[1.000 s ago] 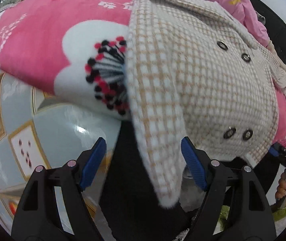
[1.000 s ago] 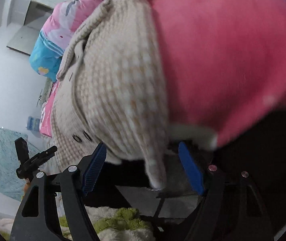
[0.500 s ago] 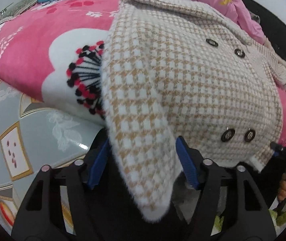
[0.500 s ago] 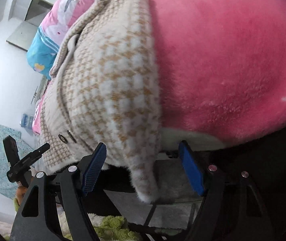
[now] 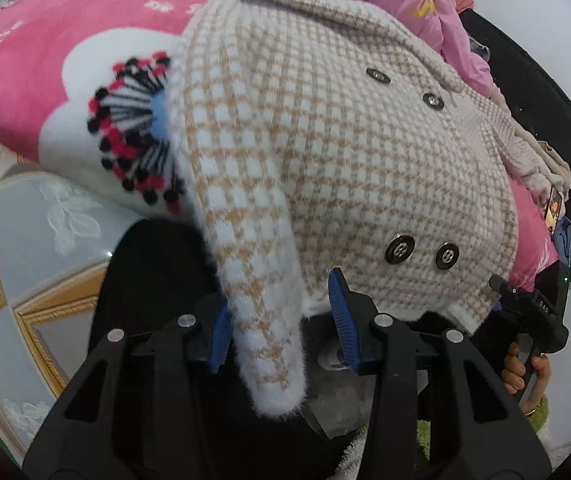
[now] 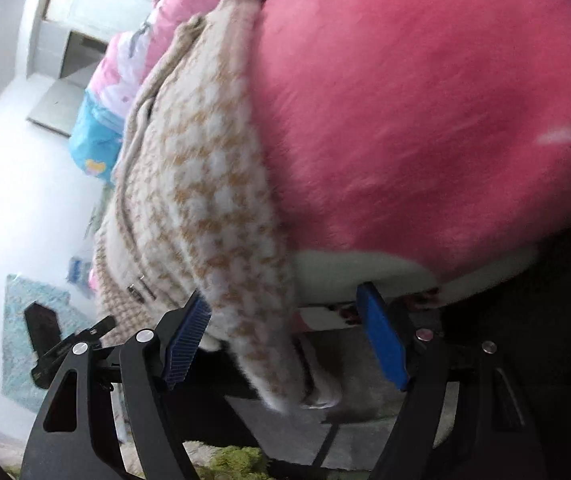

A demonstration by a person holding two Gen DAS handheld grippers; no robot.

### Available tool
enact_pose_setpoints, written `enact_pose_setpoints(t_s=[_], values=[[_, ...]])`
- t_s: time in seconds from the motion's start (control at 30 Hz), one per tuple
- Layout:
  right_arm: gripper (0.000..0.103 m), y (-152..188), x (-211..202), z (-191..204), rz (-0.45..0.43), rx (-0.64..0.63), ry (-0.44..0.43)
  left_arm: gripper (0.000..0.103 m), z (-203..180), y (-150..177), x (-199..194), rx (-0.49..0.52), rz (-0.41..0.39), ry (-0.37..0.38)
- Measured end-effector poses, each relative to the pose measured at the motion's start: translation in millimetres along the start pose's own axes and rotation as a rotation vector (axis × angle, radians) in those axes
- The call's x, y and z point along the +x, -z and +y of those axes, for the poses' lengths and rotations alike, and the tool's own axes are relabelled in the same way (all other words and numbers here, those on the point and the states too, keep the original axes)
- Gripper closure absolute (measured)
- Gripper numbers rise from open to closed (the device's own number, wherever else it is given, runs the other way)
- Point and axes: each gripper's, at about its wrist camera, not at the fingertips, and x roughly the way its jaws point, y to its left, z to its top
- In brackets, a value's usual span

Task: Fold large clothes

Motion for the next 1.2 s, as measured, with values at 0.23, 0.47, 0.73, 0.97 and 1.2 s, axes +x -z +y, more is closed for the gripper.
enact_pose_setpoints(t_s=[0.23, 0.47, 0.73, 0.97, 1.2], values=[[0.093, 30.2, 37.1, 11.1, 0.139, -0.094, 0.099, 0.094, 5.0, 6.1, 9.6, -0.003, -0.015, -0.08], [0.096, 2.5, -99.9, 111.2, -0.06, -0.311, -0.047, 0.097, -14.8, -12.5, -121.5, 0.068, -0.182, 0.005], [0.096, 30.4, -137.1, 122.6, 0.004, -0.322, -0.066, 0.097, 27.7, 1.4, -142.6, -0.02, -0.128, 0.006], [0.096, 29.4, -141.4, 127.8, 0.004, -0.334, -0.03, 0.097, 46.9, 0.5, -135.9, -0.042, -0.094, 0.033], [0.096, 36.7, -115.1, 95.3, 0.156, -0.237, 0.01, 0.096, 45.0, 9.8, -118.7, 0.012, 0.006, -0.019]])
